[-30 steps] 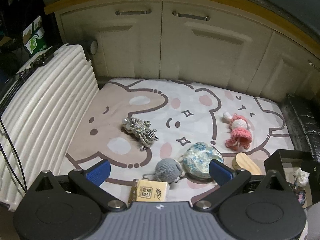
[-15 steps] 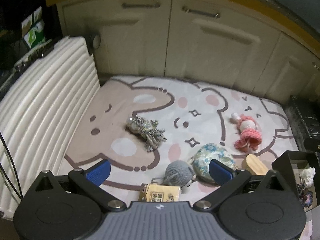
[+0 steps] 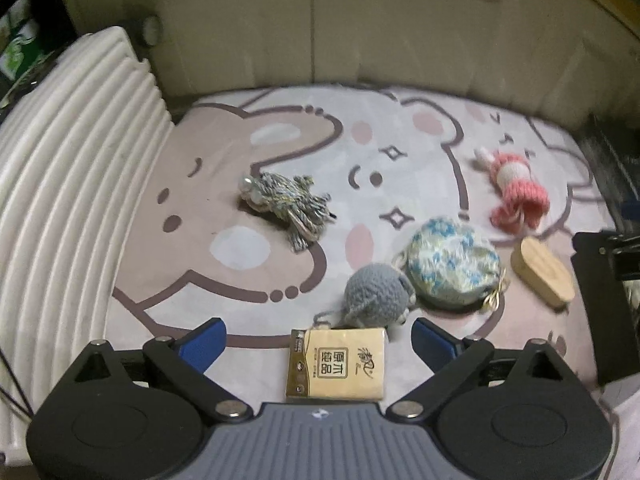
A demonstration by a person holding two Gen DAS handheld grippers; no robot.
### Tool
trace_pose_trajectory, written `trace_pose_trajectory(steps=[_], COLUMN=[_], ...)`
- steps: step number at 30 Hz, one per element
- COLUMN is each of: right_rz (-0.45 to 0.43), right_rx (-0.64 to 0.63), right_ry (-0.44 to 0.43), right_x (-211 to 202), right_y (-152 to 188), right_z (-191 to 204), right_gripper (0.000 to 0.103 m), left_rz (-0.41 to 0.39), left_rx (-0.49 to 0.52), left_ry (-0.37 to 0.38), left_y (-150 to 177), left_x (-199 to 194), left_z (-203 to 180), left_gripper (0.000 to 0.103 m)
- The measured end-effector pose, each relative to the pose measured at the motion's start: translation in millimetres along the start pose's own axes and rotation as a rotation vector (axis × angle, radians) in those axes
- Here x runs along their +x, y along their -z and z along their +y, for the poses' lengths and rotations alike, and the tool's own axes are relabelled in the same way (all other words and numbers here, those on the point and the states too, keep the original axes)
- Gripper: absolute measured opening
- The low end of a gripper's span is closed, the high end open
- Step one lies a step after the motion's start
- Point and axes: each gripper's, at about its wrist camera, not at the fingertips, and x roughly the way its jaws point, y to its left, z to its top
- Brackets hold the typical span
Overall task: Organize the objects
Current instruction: 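Withdraw both tools from the box back over the bed, then grasp the yellow tissue pack with the left tool while the right tool grasps the wooden block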
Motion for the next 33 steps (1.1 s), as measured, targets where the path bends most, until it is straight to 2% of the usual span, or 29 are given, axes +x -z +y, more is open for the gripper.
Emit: trace_pose_trajectory(steps=[11, 16, 18, 28, 31, 33], right_rz=[0.157, 0.166, 0.176, 0.239, 0.23, 0.235], right_rx=[-0.134, -0.19, -0.196, -0.149, -0.164, -0.161], right_ry=[-0.019, -0.047, -0.056, -0.074, -0.067, -0.078], right_x=[52, 61, 67, 92, 95, 97], right_y=[28, 28, 26, 26, 28, 28], right_z=[9, 22, 25, 23, 25, 27], right_gripper=[0.102, 0.1, 0.096, 0.09, 0.091, 0.083], left_rz=[0.132, 0.159, 0.172, 0.223, 0.234, 0.239], left_rx=[-0.004, -0.004, -0.012, -0.049, -0.058, -0.06], left_ry=[0.036, 0.019, 0.019, 0.043, 0.047, 0.049], left_y=[9, 11, 12, 12, 13, 13], left_x=[34, 40, 43, 61, 64, 66], left_z=[1, 4, 6, 12, 14, 15], left_gripper=[0.099, 0.099, 0.099, 0.099, 0.099, 0.099])
